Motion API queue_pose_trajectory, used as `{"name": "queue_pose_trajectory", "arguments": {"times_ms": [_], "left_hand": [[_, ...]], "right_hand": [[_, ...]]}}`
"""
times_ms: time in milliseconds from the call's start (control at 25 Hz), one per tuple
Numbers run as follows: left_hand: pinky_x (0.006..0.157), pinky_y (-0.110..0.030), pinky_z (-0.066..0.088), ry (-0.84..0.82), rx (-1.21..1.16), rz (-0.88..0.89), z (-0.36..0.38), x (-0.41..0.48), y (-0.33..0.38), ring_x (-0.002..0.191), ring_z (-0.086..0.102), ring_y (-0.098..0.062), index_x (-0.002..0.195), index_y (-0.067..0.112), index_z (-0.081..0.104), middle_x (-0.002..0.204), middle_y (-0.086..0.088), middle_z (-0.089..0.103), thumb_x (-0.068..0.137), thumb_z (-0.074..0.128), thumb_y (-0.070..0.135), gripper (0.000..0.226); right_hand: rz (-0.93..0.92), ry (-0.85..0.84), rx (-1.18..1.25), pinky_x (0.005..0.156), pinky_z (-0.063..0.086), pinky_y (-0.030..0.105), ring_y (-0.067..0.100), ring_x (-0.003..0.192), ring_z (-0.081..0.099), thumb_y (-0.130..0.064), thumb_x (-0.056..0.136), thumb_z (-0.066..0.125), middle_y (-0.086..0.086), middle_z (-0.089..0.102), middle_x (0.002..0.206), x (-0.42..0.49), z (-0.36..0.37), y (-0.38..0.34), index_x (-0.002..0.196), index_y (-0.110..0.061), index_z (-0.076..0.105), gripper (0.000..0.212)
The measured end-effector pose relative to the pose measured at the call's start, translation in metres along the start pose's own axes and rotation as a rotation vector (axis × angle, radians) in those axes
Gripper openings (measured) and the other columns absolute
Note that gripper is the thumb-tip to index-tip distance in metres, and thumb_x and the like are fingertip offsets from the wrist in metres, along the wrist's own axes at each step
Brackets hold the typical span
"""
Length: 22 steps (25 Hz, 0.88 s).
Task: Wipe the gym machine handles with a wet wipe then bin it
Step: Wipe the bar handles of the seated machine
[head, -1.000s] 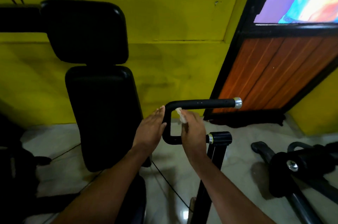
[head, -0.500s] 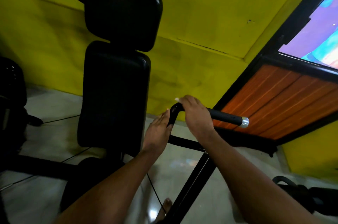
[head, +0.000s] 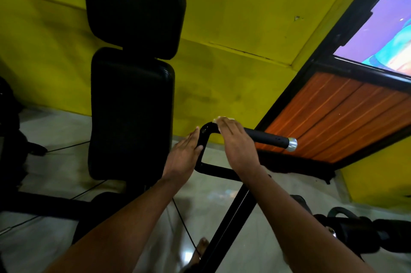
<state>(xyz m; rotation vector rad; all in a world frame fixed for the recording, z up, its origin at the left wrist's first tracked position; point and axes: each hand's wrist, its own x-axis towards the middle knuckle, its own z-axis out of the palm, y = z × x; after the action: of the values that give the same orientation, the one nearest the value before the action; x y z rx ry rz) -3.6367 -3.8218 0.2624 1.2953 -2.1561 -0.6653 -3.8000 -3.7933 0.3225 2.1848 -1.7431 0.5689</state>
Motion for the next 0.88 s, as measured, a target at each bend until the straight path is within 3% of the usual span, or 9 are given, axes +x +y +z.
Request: {"name": "queue_pose_trajectory", "arguments": {"times_ms": [160,320,400,480,560,640,720,800,880], "left_hand": [[0.112,-0.031,0.032,-0.008,0.023,0.002,0.000,0.003,-0.005,0.144,0.032,-0.018,0.156,0.016,0.019,0.159,-0.002,0.030,0.105,0.041,0.030,0.058],[0.111,-0.031,0.031,-0.018,0.115,0.054,-0.002,0.004,-0.008,0.143,0.033,-0.017,0.155,0.015,0.018,0.158,-0.002,0.032,0.105,0.041,0.027,0.057],[0.111,-0.031,0.032,-0.016,0.142,0.072,-0.004,0.004,-0.011,0.143,0.035,-0.018,0.155,0.014,0.020,0.156,-0.004,0.035,0.104,0.042,0.026,0.056],[0.113,-0.032,0.030,-0.028,0.145,0.077,-0.006,0.006,-0.013,0.143,0.033,-0.017,0.155,0.014,0.019,0.157,-0.003,0.033,0.104,0.041,0.025,0.057],[0.114,-0.032,0.029,-0.035,0.142,0.093,-0.007,0.010,-0.012,0.145,0.031,-0.017,0.155,0.014,0.018,0.158,-0.004,0.031,0.105,0.040,0.026,0.057],[0.114,-0.031,0.028,-0.026,0.146,0.116,-0.008,0.013,-0.009,0.145,0.031,-0.018,0.155,0.013,0.018,0.158,-0.005,0.031,0.105,0.040,0.025,0.056],[0.114,-0.030,0.027,-0.032,0.144,0.132,-0.008,0.014,-0.008,0.145,0.030,-0.017,0.155,0.013,0.017,0.159,-0.005,0.029,0.105,0.039,0.025,0.056],[0.114,-0.029,0.027,-0.033,0.144,0.131,-0.008,0.017,-0.010,0.145,0.028,-0.017,0.156,0.014,0.015,0.159,-0.003,0.028,0.105,0.039,0.026,0.058],[0.114,-0.030,0.026,-0.037,0.149,0.137,-0.007,0.018,-0.011,0.146,0.027,-0.016,0.156,0.015,0.014,0.160,-0.002,0.027,0.105,0.040,0.027,0.058]], "right_hand": [[0.630,0.299,0.544,0.090,0.049,0.034,0.021,0.104,0.057,-0.007,0.095,0.059,0.008,0.060,0.110,-0.029,0.028,-0.033,0.110,-0.008,0.066,0.017],[1.535,0.675,1.689,0.091,0.051,0.028,0.021,0.099,0.065,-0.004,0.098,0.055,0.013,0.064,0.117,0.008,0.031,-0.078,0.108,-0.009,0.060,0.013],[1.646,0.805,1.976,0.099,0.045,0.028,0.016,0.100,0.059,-0.003,0.101,0.047,0.015,0.057,0.124,0.023,0.026,-0.072,0.109,-0.005,0.057,0.014],[1.577,0.662,2.165,0.115,0.030,0.028,0.014,0.111,0.047,-0.030,0.104,0.039,0.018,0.054,0.131,0.021,0.024,-0.060,0.108,-0.016,0.058,0.024],[1.591,0.445,1.992,0.113,0.008,0.007,0.004,0.105,0.044,-0.052,0.098,0.031,0.005,0.062,0.112,0.016,0.031,-0.062,0.100,-0.025,0.059,0.039],[1.532,0.624,2.040,0.091,0.020,-0.006,-0.005,0.089,0.057,-0.023,0.103,0.043,-0.010,0.059,0.092,0.013,0.031,-0.065,0.115,-0.004,0.063,0.030],[1.500,0.917,2.085,0.091,0.046,0.014,0.007,0.100,0.066,0.000,0.099,0.050,0.004,0.065,0.099,0.021,0.018,-0.075,0.125,0.007,0.055,0.027],[1.612,0.916,1.947,0.082,0.052,0.022,0.025,0.111,0.064,0.002,0.096,0.054,0.015,0.065,0.110,0.028,0.008,-0.077,0.121,0.006,0.057,0.025],[1.463,0.909,1.490,0.079,0.052,0.018,0.017,0.105,0.065,-0.001,0.093,0.061,0.011,0.067,0.113,0.028,0.000,-0.072,0.111,-0.005,0.064,0.020]]}}
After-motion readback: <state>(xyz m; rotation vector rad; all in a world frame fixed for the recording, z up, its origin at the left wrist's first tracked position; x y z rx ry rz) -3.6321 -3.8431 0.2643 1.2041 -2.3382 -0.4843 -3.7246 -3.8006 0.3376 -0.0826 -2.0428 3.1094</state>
